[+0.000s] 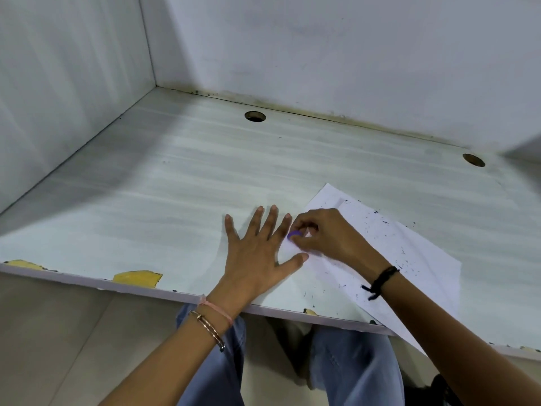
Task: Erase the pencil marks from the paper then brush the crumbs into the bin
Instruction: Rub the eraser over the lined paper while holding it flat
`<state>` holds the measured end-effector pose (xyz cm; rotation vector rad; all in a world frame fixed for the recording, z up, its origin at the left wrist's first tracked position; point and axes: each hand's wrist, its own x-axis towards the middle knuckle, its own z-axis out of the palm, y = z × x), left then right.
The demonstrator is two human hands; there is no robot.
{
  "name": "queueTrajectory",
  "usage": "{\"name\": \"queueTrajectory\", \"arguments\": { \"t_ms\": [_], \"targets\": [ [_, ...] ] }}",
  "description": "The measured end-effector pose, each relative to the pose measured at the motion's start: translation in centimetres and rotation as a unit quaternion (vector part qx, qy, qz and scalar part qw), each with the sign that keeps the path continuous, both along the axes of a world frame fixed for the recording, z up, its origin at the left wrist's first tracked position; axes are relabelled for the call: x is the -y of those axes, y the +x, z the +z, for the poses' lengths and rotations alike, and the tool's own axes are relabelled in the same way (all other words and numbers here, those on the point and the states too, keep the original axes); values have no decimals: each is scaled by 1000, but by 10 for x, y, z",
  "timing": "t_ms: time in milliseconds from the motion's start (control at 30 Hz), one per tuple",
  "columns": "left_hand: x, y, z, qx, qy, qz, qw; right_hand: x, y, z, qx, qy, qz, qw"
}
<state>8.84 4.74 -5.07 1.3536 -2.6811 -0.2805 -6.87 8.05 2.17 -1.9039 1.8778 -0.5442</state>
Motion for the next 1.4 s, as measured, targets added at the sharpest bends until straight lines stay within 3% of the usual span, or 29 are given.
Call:
{"name": "queueTrajectory", "arguments": {
  "t_ms": [67,233,367,500,633,800,933,1100,1233,1400],
  "targets": [
    [0,0,0,-1,2,4,1000,6,-5,2,-7,-23,-33,999],
    [0,0,0,1,-5,-3,1000,-6,10,1,-3,15,35,999],
    [0,1,-1,-2,-3,0,1000,11,-10,3,-22,-23,-63,998],
    [0,0,0,-2,-6,-5,1000,-7,14,3,-3,23,39,999],
    [0,1,0,3,1,-1,1000,13,-8,5,-15,-15,-63,998],
    [0,0,1,2,-1,-4,1000,-1,9,0,-18,28,37,999],
    [0,0,2,6,4,-1,1000,16,-13,5,-27,-9,-63,998],
    [-1,1,1,5,-4,-6,1000,-1,12,0,-75,8,50,996],
    [0,0,1,7,-3,-1,1000,21,-19,4,-78,-20,-56,995],
    [0,1,0,3,-4,-10,1000,-4,12,0,-69,14,84,994]
  ]
}}
